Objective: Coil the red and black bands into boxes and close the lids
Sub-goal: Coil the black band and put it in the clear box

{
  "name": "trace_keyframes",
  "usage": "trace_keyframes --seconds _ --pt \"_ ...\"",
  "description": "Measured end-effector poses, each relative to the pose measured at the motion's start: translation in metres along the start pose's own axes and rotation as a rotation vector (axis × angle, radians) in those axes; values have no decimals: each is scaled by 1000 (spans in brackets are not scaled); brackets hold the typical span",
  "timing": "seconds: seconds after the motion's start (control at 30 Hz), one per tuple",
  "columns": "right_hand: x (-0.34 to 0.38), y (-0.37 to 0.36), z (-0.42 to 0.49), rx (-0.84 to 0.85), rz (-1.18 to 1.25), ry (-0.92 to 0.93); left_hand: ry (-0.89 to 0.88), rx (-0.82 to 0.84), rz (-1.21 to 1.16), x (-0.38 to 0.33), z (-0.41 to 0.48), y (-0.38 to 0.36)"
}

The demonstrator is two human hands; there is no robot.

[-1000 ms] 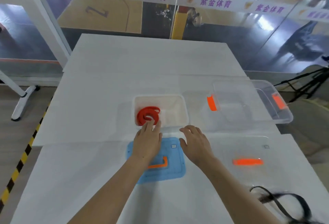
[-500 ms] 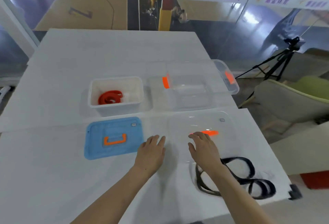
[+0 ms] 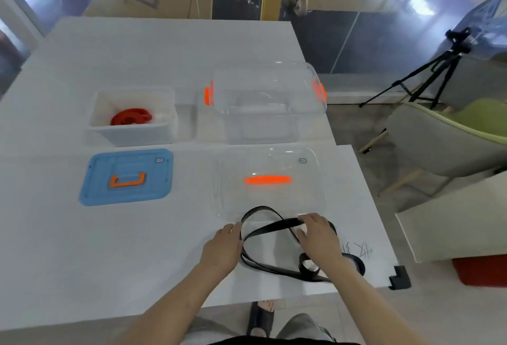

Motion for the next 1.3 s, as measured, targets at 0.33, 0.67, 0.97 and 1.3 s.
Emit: trace_keyframes --seconds 0.33,0.67,0.97,1.3 --pt "-92 7 14 -51 163 -354 -8 -24 73 -48 30 -10" --pt "-91 33 8 -204 421 -294 -5 -65 44 -52 21 6" --pt "19 145 -20 -128 722 135 -163 -262 -417 -92 -4 113" --pt "113 229 -17 -154 948 322 -314 -314 -857 -126 -52 188"
Point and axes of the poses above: each hand's wrist, its own z-axis towards the middle knuckle, its own y-axis out of the back of the hand, x = y × z, the point moved 3 cm from there along z, towards the middle knuckle, and after that the axes turned 8 degrees about z, right-handed, at the moved point
